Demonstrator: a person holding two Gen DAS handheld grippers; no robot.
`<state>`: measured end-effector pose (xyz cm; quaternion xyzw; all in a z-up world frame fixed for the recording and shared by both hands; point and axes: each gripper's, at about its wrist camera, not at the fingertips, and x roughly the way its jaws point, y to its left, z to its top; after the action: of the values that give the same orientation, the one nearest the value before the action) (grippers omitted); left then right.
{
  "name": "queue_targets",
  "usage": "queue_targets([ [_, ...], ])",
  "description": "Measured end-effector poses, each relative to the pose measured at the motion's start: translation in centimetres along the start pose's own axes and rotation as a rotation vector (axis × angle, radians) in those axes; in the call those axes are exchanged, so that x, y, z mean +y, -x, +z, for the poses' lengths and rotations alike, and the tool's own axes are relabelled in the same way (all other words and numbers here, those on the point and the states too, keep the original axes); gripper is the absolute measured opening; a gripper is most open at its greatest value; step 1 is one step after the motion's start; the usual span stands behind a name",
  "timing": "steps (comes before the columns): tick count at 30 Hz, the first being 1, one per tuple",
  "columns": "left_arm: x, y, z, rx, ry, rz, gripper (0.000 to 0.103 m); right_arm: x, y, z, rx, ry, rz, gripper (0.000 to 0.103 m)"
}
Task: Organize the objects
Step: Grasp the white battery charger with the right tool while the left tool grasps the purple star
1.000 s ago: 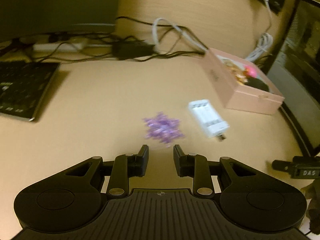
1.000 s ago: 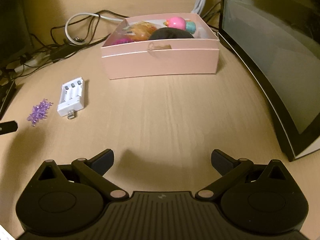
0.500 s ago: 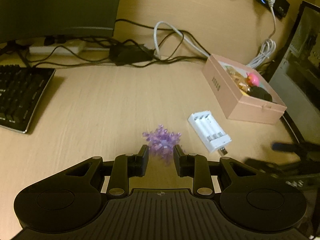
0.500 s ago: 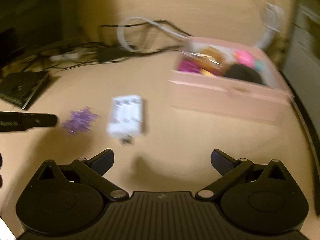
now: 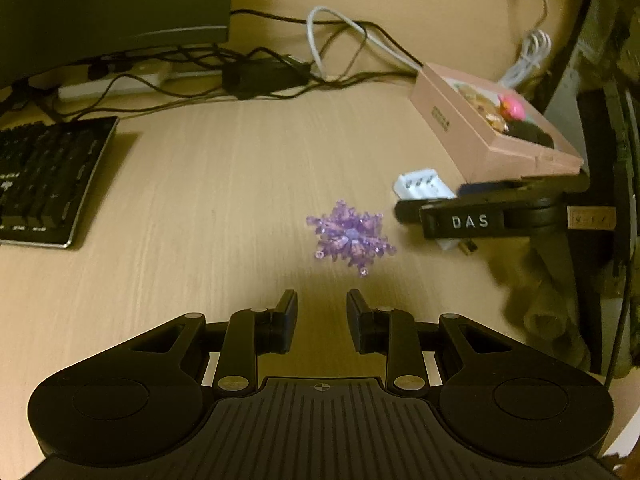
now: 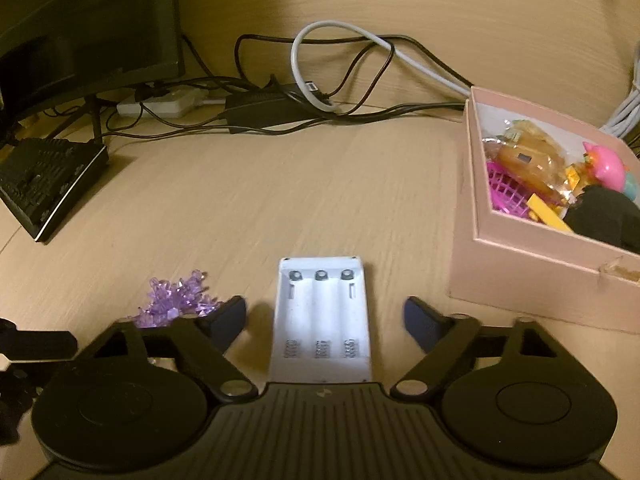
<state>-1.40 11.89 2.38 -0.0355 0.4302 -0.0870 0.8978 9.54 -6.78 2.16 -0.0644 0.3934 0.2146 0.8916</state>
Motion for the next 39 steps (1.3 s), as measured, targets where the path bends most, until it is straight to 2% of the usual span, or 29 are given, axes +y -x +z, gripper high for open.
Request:
queue_targets([
  [3,-0.6,-0.4,0.1,0.001,-0.02,-0.014,0.03,-0.1,0.6,-0.2,-0.008,0.013,-0.017,0.052],
  [4,-0.8,-0.5,0.2,0.0,-0.028,-0.018,0.03,-0.2,0.8,-0.3,-0.004,0.018,-0.015,0.047],
  [9,-2.7,-1.0,0.2,-0.009,-0.097,-0.033,0.03,-2.2,2.6,-1.6,0.019,-0.022,-0.035,0.047],
  [17,-6.0,-2.0,-0.8,0.004,-0.177,-0.061,0.03,-6.4,6.5,-5.2,0.029,-0.112,-0.181,0.047],
  [21,-7.4,-2.3,-1.4,0.0,-0.226,-0.041,0.036,-7.8,8.1,-6.8,0.036,-0.135,-0.219,0.047],
  [23,-7.9,-2.4,-1.5,-0.002,-0.247,-0.034,0.042,-7.9,8.7,-7.4,0.038,-0.134,-0.226,0.05],
  [26,-8.6,-2.6,-1.6,-0.006,-0.274,-0.03,0.051,-8.1,9.5,-8.1,0.025,-0.144,-0.238,0.063],
  [28,-8.7,-2.7,-1.6,-0.006,-0.264,-0.026,0.052,-8.5,10.2,-8.5,0.009,-0.18,-0.253,0.074],
  [31,-8.8,-2.8,-1.3,0.002,-0.257,-0.023,0.053,-9.2,10.7,-9.2,0.023,-0.237,-0.229,0.076],
  [35,-9.0,-2.8,-1.4,-0.005,-0.246,-0.016,0.055,-8.6,11.1,-9.7,0.033,-0.195,-0.256,0.081],
  [39,-9.0,-2.9,-1.4,-0.002,-0.244,-0.029,0.063,-8.1,11.3,-9.2,0.02,-0.182,-0.259,0.086],
])
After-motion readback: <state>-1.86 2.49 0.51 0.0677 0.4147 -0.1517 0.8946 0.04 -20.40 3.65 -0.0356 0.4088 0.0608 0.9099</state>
